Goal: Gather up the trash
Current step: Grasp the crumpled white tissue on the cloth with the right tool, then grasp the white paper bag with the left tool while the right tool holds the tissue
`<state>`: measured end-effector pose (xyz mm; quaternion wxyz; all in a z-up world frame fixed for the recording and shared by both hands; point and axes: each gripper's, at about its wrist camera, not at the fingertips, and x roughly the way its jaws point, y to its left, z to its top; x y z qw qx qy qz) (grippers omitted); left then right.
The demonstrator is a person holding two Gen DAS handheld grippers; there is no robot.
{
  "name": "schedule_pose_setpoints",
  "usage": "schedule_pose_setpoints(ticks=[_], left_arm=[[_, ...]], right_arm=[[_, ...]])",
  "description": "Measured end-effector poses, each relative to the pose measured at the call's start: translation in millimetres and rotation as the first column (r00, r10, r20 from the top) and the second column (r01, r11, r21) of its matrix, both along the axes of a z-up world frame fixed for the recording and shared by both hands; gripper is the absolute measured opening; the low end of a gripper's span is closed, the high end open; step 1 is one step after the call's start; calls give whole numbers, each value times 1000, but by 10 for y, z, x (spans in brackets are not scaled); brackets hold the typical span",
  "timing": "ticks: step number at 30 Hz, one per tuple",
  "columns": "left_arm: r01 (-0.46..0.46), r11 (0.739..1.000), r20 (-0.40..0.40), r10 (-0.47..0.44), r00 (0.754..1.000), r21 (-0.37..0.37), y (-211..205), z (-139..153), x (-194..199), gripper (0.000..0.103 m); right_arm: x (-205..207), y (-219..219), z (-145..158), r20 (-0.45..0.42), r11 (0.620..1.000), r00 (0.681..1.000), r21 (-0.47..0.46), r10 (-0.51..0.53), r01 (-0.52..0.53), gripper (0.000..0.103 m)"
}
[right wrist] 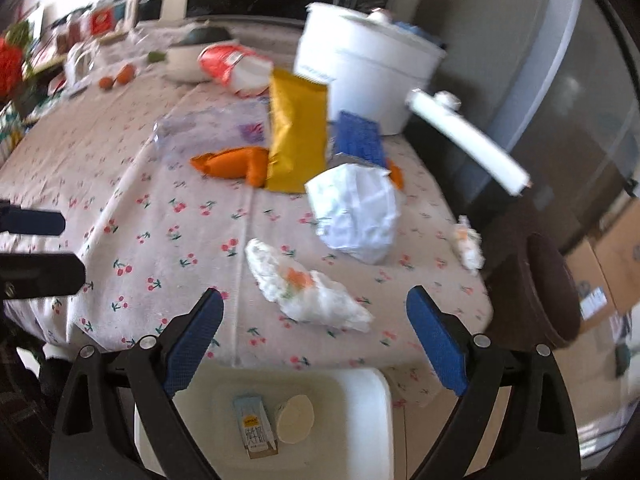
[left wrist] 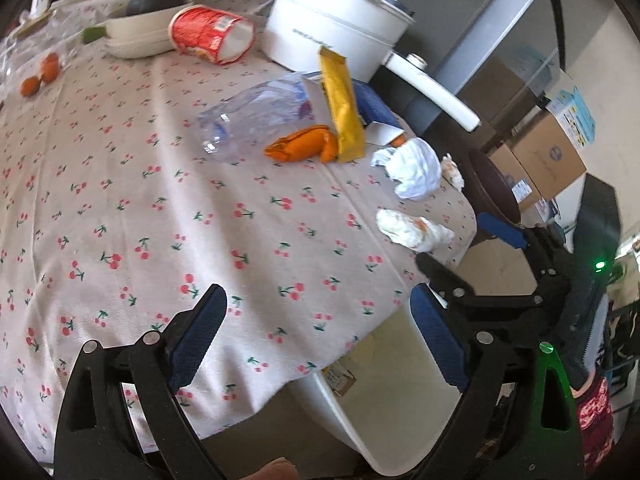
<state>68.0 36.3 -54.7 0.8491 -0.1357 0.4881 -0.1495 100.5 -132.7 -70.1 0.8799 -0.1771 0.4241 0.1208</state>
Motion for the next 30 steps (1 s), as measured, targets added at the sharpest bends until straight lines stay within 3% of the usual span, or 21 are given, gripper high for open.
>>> schedule_pose_setpoints(ticks=[7,8,9,10,12,19,26,30], left_arm=[[-19,1000,-15,19,1000,-3,102,-30,27,89],[-20,1000,-16,20,1000,-2,110,-34,30,90],[-23,1000,-17,23,1000,-1,119,-42,33,90],[-27,1000,-19,27,999,0,133,-49,41,90],[-31,1000,-23,31,999,0,141,-61,47,90],[-15,1000,-13,15,1000,11,26,-61,82,90],[16,999,45,-18,999,36,-280,74,230,90],[18,998,75,-22,997,54,-536,161,443,90]], right_arm=[[194,88,-286,-64,998,998,-64,17,-21,88],[205,77,-281,-59,999,998,-43,21,-24,83],[219,68,-282,-68,999,997,-36,23,-25,65],[247,61,-277,-85,999,996,-16,26,-27,56],[287,18,-264,-107,1000,994,14,6,-4,51],[212,-47,-160,-120,999,992,45,-24,30,48],[115,-569,87,-140,958,964,147,-226,245,48],[47,-830,167,-112,930,938,133,-329,342,48]])
